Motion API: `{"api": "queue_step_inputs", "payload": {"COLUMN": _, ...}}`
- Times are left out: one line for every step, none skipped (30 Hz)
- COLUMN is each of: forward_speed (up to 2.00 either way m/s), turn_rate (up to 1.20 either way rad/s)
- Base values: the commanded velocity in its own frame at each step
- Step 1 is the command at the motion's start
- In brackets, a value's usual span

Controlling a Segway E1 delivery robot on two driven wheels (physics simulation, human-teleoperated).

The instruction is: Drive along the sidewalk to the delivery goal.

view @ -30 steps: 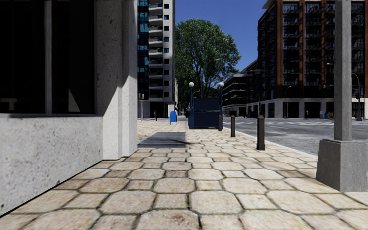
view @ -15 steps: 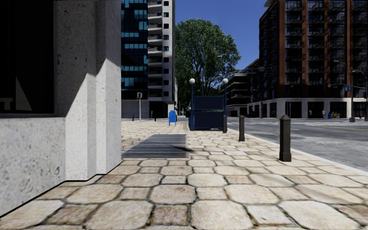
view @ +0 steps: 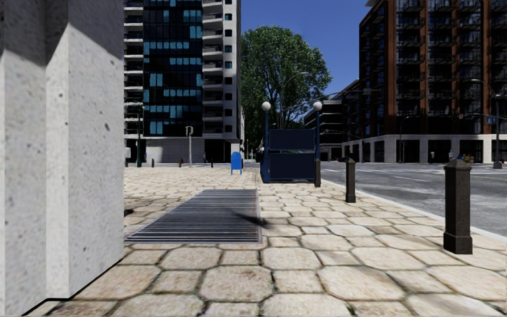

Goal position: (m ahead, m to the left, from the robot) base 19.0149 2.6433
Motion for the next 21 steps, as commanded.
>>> {"api": "queue_step_inputs", "payload": {"forward_speed": 2.00, "turn_rate": 0.00}}
{"api": "queue_step_inputs", "payload": {"forward_speed": 2.00, "turn_rate": 0.00}}
{"api": "queue_step_inputs", "payload": {"forward_speed": 2.00, "turn_rate": 0.00}}
{"api": "queue_step_inputs", "payload": {"forward_speed": 2.00, "turn_rate": 0.00}}
{"api": "queue_step_inputs", "payload": {"forward_speed": 2.00, "turn_rate": 0.00}}
{"api": "queue_step_inputs", "payload": {"forward_speed": 2.00, "turn_rate": 0.00}}
{"api": "queue_step_inputs", "payload": {"forward_speed": 2.00, "turn_rate": 0.00}}
{"api": "queue_step_inputs", "payload": {"forward_speed": 2.00, "turn_rate": 0.00}}
{"api": "queue_step_inputs", "payload": {"forward_speed": 2.00, "turn_rate": 0.00}}
{"api": "queue_step_inputs", "payload": {"forward_speed": 2.00, "turn_rate": 0.00}}
{"api": "queue_step_inputs", "payload": {"forward_speed": 2.00, "turn_rate": 0.00}}
{"api": "queue_step_inputs", "payload": {"forward_speed": 2.00, "turn_rate": 0.00}}
{"api": "queue_step_inputs", "payload": {"forward_speed": 2.00, "turn_rate": 0.00}}
{"api": "queue_step_inputs", "payload": {"forward_speed": 2.00, "turn_rate": 0.00}}
{"api": "queue_step_inputs", "payload": {"forward_speed": 2.00, "turn_rate": 0.00}}
{"api": "queue_step_inputs", "payload": {"forward_speed": 2.00, "turn_rate": 0.00}}
{"api": "queue_step_inputs", "payload": {"forward_speed": 2.00, "turn_rate": 0.00}}
{"api": "queue_step_inputs", "payload": {"forward_speed": 2.00, "turn_rate": 0.00}}
{"api": "queue_step_inputs", "payload": {"forward_speed": 2.00, "turn_rate": 0.00}}
{"api": "queue_step_inputs", "payload": {"forward_speed": 2.00, "turn_rate": 0.00}}
{"api": "queue_step_inputs", "payload": {"forward_speed": 2.00, "turn_rate": 0.00}}
